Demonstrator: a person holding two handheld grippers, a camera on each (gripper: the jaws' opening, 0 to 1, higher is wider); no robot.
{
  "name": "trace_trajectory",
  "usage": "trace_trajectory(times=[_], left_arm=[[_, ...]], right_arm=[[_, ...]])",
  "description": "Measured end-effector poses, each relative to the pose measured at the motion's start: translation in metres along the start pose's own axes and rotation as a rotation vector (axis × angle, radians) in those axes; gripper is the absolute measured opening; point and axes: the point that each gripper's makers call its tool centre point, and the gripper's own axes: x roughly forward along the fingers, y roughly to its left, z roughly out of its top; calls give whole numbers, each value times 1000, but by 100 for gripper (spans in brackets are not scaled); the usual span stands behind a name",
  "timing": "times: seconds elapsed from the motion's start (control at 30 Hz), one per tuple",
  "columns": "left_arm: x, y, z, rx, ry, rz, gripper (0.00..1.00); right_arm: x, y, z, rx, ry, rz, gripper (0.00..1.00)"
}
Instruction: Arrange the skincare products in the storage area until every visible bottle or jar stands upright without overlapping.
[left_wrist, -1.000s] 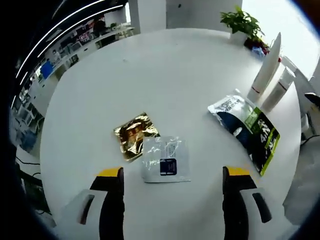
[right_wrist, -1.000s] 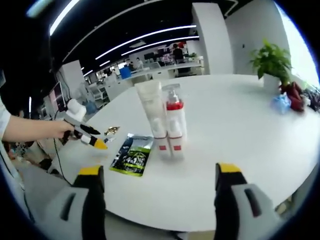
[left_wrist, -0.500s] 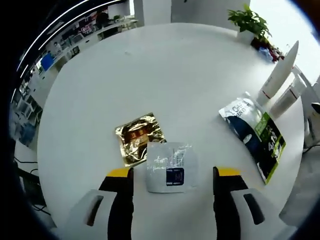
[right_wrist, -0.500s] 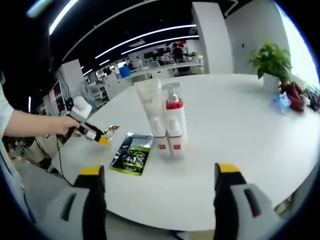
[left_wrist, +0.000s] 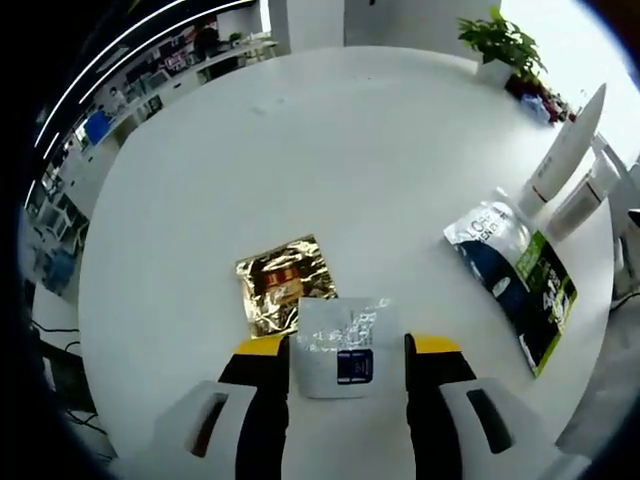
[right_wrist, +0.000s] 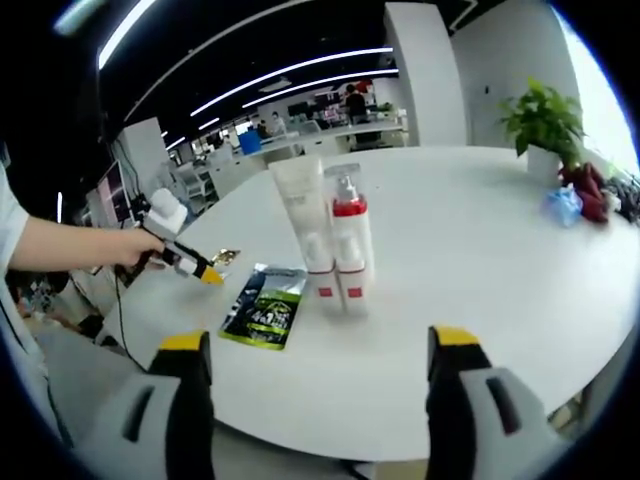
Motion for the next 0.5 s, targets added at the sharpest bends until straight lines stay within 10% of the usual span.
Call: trace_trajectory(times=[0.5], left_arm=[[-13, -6, 2, 118, 14, -36, 38]], right_arm=[[0, 0, 0, -1, -4, 4, 89]])
